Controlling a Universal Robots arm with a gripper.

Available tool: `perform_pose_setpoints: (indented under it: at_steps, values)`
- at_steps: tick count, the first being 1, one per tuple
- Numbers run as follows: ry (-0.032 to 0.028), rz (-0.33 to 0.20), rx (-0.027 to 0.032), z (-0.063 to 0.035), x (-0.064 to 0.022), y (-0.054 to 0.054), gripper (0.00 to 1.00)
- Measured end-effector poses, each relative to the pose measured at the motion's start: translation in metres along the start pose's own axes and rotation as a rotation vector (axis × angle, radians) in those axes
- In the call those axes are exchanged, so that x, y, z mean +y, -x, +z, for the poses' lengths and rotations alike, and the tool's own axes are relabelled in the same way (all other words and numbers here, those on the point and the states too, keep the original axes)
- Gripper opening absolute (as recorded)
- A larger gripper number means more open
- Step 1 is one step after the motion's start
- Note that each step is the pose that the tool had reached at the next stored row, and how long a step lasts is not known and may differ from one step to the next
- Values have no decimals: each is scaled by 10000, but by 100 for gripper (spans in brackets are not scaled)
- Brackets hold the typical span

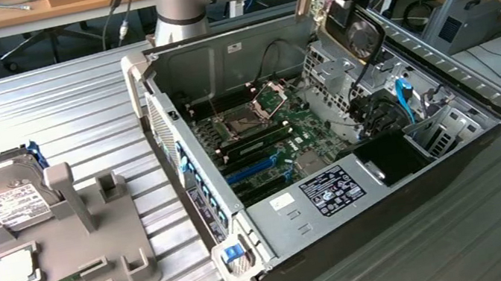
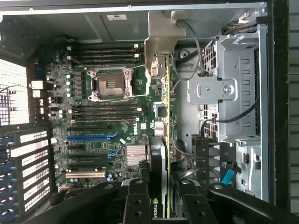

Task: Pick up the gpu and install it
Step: 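Pick up the gpu and move the gpu toward the slot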

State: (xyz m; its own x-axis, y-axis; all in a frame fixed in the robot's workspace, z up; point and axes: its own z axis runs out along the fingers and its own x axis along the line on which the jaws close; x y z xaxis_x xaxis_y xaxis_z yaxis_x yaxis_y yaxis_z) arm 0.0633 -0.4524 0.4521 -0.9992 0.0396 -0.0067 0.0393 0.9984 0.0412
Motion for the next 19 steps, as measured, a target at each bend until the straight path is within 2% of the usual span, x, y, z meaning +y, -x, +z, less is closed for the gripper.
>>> perform_pose_setpoints:
  at_steps: [8, 19]
  values:
    - [0, 0, 0, 7, 0, 4, 27]
    - [-1, 0, 0, 181, -7, 3, 27]
